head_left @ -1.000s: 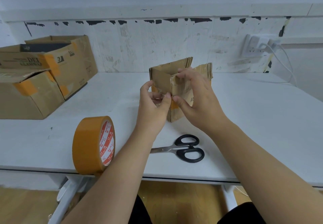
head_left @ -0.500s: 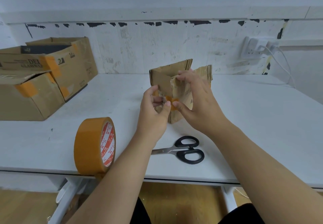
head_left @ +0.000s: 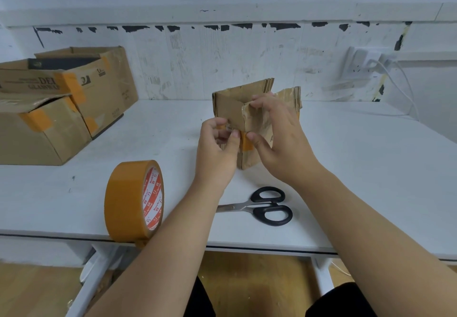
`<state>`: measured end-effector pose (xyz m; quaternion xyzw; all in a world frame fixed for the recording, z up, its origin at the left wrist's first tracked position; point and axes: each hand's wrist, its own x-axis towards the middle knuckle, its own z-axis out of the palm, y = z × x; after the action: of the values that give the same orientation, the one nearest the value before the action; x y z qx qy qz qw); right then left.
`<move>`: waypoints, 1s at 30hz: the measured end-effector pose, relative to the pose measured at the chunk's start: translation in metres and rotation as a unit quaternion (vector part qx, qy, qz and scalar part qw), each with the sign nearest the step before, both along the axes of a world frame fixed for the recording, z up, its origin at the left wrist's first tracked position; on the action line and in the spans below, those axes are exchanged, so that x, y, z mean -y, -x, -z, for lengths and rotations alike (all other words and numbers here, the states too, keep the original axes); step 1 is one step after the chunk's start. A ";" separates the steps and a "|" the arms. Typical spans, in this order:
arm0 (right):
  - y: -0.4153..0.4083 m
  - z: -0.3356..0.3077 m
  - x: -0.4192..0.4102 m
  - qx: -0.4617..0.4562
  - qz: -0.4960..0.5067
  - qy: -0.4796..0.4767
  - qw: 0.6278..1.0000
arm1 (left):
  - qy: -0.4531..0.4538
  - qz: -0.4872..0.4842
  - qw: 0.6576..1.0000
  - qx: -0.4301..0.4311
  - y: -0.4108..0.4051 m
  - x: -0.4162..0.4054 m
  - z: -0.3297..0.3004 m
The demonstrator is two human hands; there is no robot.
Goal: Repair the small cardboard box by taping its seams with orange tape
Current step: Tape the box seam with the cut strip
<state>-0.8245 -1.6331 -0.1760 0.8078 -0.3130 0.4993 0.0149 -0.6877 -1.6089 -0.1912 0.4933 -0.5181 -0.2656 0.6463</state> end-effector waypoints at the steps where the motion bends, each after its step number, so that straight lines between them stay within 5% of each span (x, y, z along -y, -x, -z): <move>1: 0.000 0.000 0.000 0.000 -0.001 0.001 1.000 | 0.002 0.001 1.000 0.002 0.000 0.000 0.001; 30: 0.008 0.005 0.004 -0.100 0.020 -0.006 0.995 | -0.007 0.025 0.998 0.061 -0.002 -0.009 0.006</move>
<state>-0.8321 -1.6373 -0.1807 0.8473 -0.3295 0.4135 0.0513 -0.6856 -1.5996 -0.1967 0.4997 -0.5670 -0.2545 0.6033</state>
